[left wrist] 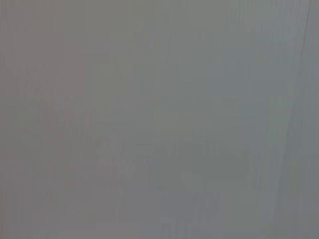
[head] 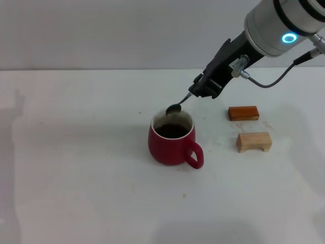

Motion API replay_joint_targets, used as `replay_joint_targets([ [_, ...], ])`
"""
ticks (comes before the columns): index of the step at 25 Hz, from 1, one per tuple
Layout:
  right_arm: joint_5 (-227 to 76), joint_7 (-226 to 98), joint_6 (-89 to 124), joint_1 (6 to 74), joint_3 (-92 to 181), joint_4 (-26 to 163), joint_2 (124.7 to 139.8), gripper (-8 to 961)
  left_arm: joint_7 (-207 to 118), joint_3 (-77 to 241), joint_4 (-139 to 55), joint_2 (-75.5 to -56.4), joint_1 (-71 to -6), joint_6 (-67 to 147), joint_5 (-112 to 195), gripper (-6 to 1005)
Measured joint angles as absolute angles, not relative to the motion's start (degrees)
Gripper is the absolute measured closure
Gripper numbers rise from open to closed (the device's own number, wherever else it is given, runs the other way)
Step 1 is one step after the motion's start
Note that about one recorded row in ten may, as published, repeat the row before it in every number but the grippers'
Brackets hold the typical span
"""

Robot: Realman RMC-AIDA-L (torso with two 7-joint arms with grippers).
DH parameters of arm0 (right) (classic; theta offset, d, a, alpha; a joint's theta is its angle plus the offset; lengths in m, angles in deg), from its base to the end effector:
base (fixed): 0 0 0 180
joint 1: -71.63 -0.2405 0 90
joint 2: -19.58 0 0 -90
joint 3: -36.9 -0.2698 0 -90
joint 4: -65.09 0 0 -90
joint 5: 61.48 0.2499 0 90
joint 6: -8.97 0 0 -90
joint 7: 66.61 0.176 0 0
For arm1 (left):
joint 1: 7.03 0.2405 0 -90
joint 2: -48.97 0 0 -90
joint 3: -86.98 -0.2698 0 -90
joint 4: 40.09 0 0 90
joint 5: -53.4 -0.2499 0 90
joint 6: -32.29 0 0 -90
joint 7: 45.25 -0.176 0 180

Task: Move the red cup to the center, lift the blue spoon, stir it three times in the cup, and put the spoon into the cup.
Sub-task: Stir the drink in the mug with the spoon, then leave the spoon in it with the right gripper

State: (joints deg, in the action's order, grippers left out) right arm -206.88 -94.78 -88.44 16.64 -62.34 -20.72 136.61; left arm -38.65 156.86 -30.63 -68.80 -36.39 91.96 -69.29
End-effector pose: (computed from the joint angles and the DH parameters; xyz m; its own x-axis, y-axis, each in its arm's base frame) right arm 0.0154 0.4215 -0.0110 0.9106 -0.3487 0.2218 -0.2398 -0.8830 -0.4035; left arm -0.4006 0.4230 0.0300 0.5899 -0.1074 0.8003 0.7927 0.2658 -0.5486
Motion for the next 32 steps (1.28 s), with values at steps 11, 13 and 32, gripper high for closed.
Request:
replay_joint_targets([
  [11,-206.8,-98.3,-88.5,11.0,-63.9,-9.9,135.77,814,-38.7,156.8,-30.5,-68.88,-36.4,92.2,-69.3,159],
  [13,-206.9,-99.0,-88.0,10.2,-64.1,-8.3,135.77,814,-38.7,156.8,-30.5,-68.89,-36.4,92.3,-69.3,159],
  [32,-207.3,-103.7,-81.0,3.9,-63.3,8.4,136.8,815,-38.7,156.8,-30.2,-68.89,-36.4,92.5,-69.3,159],
])
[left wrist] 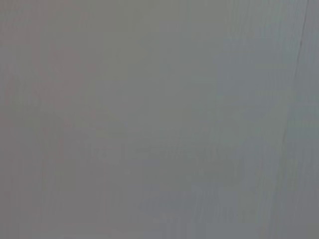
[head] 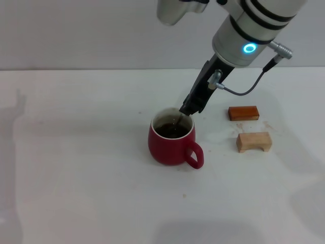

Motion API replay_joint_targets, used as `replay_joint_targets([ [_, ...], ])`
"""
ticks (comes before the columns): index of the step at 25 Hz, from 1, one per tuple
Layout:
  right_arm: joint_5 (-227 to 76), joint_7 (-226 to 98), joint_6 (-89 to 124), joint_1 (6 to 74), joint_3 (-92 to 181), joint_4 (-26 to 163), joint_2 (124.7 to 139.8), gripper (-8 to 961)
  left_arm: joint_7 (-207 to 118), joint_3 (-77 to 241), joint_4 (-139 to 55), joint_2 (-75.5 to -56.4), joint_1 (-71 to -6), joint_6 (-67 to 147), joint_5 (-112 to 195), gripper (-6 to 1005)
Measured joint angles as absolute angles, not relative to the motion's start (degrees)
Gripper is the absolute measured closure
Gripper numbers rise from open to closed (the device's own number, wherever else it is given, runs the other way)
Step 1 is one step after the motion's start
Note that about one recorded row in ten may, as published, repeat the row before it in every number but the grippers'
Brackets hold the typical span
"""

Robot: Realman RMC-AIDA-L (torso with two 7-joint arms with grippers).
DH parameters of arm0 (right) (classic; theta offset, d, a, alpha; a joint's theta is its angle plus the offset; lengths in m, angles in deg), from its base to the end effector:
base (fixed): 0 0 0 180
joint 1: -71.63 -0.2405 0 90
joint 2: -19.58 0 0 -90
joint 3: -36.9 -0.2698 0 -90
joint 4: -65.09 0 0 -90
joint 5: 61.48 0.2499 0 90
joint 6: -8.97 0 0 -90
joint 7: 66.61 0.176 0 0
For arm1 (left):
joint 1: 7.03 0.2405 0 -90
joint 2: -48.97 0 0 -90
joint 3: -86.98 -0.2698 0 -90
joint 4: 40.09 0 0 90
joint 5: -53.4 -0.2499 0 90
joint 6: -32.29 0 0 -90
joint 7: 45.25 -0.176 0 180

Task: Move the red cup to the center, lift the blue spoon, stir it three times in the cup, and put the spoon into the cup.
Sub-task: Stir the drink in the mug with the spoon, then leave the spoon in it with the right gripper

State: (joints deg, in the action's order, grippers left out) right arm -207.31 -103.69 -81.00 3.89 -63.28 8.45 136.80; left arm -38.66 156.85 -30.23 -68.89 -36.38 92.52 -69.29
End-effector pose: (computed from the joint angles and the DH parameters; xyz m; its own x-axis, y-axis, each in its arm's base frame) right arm 0.0318 0.4583 -0.0677 0.8648 -0.3354 0.3736 -0.2318 -0.9268 -0.2956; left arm -0.3971 0.4238 0.0302 0.5869 -0.1205 0.8007 0.7970 0.2605 -0.5450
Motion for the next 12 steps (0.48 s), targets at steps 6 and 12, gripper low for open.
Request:
replay_joint_targets([
  [6,-207.7,-103.7,-80.9,3.5,-62.0,8.7,136.97,815,-38.7,156.8,-29.7,-68.83,-36.1,92.6,-69.4,159],
  [12,-208.1,-103.7,-80.8,3.2,-61.9,9.0,137.05,815,-38.7,156.8,-29.7,-68.74,-36.0,92.7,-69.4,159],
])
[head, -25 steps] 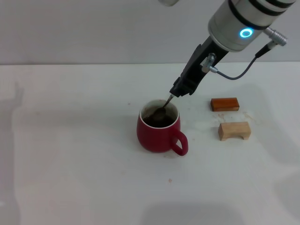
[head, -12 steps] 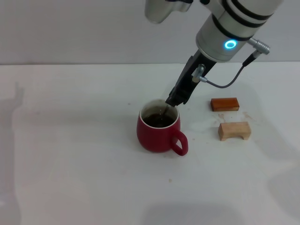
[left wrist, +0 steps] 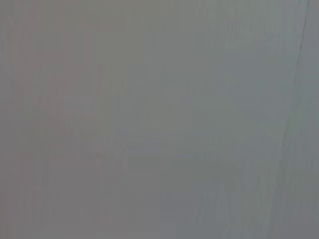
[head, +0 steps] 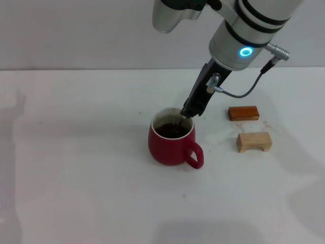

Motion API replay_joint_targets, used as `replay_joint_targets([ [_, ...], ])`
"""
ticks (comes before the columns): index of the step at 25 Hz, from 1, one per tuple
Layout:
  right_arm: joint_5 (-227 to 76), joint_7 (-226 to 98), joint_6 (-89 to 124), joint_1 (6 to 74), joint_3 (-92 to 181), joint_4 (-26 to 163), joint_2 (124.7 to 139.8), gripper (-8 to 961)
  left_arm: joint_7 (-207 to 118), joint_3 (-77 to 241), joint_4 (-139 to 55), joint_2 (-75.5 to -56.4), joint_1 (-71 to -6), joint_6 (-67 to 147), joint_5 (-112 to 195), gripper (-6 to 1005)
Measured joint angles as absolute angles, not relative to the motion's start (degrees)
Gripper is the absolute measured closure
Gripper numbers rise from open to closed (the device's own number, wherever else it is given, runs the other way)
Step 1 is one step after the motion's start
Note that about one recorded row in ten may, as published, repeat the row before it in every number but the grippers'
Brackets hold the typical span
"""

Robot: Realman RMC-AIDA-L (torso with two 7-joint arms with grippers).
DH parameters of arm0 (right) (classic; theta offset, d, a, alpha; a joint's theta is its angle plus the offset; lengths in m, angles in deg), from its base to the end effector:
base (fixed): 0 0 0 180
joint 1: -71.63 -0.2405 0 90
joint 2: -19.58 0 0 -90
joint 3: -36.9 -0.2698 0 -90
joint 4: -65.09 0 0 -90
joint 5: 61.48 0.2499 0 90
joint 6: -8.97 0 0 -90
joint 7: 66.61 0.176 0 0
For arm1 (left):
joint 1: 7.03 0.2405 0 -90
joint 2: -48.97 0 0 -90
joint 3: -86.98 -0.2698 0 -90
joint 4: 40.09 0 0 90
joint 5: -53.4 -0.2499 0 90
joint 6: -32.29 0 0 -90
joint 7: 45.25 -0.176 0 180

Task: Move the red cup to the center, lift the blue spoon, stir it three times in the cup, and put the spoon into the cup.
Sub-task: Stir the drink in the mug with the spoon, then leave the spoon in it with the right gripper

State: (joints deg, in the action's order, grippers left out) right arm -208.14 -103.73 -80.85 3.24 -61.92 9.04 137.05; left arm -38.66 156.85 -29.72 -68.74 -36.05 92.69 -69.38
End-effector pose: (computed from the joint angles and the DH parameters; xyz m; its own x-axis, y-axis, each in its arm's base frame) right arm 0.0315 0.4570 -0.0725 0.8579 -0.3186 0.4032 -0.2064 -0.9322 -0.2973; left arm -0.3968 0.4234 0.0316 0.5859 -0.1265 0.8005 0.7984 0.2594 -0.5434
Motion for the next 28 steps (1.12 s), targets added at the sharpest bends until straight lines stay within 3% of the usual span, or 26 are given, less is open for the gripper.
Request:
replay_joint_targets([
  [28,-213.0,-104.4,-76.6,0.3,-59.2,14.5,137.92,815,-38.3,156.8,-29.7,-68.74,-35.9,94.2,-69.4,159],
])
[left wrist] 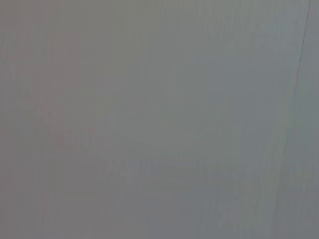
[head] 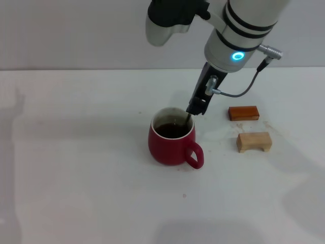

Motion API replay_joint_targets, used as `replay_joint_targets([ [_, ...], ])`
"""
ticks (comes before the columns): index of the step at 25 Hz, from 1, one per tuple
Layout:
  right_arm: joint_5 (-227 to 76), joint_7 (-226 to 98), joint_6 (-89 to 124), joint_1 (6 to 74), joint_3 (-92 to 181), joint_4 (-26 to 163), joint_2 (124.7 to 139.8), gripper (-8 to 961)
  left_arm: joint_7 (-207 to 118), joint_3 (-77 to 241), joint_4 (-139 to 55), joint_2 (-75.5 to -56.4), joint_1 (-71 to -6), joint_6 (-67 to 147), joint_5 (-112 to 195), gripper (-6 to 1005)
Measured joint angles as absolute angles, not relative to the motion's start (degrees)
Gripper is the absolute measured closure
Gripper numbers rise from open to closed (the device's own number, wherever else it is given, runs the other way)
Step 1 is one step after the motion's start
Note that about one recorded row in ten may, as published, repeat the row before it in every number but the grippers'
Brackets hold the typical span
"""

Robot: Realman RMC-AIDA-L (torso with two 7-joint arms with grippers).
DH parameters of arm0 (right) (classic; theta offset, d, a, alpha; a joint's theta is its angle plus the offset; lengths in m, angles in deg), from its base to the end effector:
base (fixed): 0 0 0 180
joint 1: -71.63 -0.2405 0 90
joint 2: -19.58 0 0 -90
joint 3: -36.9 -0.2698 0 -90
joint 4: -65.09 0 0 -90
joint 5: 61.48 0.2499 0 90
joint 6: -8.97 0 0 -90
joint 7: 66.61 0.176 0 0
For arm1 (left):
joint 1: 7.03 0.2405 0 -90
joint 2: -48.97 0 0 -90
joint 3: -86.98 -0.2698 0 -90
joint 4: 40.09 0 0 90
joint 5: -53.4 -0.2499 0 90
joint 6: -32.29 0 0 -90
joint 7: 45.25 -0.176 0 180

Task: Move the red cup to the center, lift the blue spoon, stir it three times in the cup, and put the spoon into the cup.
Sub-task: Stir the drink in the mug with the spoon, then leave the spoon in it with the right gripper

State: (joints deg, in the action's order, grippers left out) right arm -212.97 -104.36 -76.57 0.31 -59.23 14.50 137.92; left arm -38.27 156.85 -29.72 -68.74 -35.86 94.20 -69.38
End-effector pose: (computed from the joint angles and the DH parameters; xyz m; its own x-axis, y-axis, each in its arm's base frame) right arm 0.0378 0.4680 -0.0869 0.8299 -0.2880 0.4778 -0.1241 -0.9303 -0.3452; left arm -0.3951 0.4216 0.0349 0.5843 -0.1513 0.7973 0.8019 0.2581 -0.5388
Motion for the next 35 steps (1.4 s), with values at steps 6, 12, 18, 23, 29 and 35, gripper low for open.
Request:
replay_joint_targets([
  [6,-210.5,-106.5,-79.8,0.2,-59.7,14.4,137.96,815,-38.2,156.8,-29.7,-68.78,-36.1,94.6,-69.4,158],
  [12,-208.8,-107.0,-78.6,0.0,-59.6,14.1,138.22,815,-38.2,156.8,-29.7,-68.8,-36.1,94.8,-69.4,158],
  [18,-209.6,-107.0,-74.7,-0.1,-59.4,14.5,138.13,815,-38.1,156.8,-29.7,-68.85,-36.0,94.9,-69.4,158],
  [23,-214.0,-106.7,-74.4,-0.6,-59.7,15.4,138.09,815,-38.1,156.8,-29.7,-68.88,-36.1,94.9,-69.4,158],
  [29,-213.7,-107.4,-77.5,-0.6,-59.8,15.4,138.11,815,-38.1,156.8,-28.9,-68.87,-35.9,94.9,-69.4,158],
  [35,-208.5,-108.9,-79.3,-0.7,-59.9,14.8,138.17,815,-38.1,156.8,-28.9,-68.83,-35.9,95.3,-69.4,158],
])
